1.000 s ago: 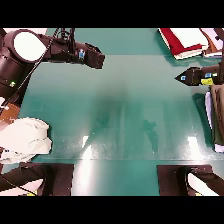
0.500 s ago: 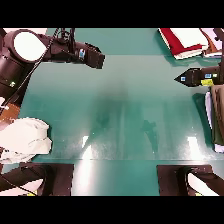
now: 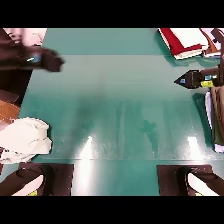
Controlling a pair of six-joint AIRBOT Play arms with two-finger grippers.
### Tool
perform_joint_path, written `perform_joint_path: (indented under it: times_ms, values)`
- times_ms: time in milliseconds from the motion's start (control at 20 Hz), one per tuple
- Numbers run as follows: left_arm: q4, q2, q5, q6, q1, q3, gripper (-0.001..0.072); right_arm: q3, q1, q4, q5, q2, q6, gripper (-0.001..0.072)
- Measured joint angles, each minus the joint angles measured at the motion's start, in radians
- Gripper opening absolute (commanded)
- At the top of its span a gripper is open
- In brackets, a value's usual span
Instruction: Fold the shirts.
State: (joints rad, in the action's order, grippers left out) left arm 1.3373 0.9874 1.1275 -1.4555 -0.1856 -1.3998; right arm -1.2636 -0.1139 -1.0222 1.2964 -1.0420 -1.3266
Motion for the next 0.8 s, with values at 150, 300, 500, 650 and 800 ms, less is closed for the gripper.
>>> perform_joint_path:
  times_ms: [150, 300, 500, 650, 800]
  values:
    - [0.102, -0.192, 0.076, -0.048, 0.174, 0.179, 0.0204, 0.0, 0.0, 0.0, 0.003, 0.0, 0.0, 0.0015]
    - [0.172, -0.324, 0.167, -0.093, 0.327, 0.364, 0.071, 0.0, 0.0, 0.0, 0.004, 0.0, 0.0, 0.0015]
    - [0.225, -0.383, 0.19, -0.147, 0.433, 0.616, 0.0711, 0.0, 0.0, 0.0, 0.004, 0.0, 0.0, 0.0015]
    - [0.267, -0.396, 0.121, -0.208, 0.459, 0.807, 0.071, 0.0, 0.0, 0.0, 0.006, 0.0, 0.0, 0.0015]
    - [0.3, -0.399, 0.032, -0.27, 0.468, 0.92, 0.0623, 0.0, 0.0, 0.0, 0.01, 0.0, 0.0, 0.0015]
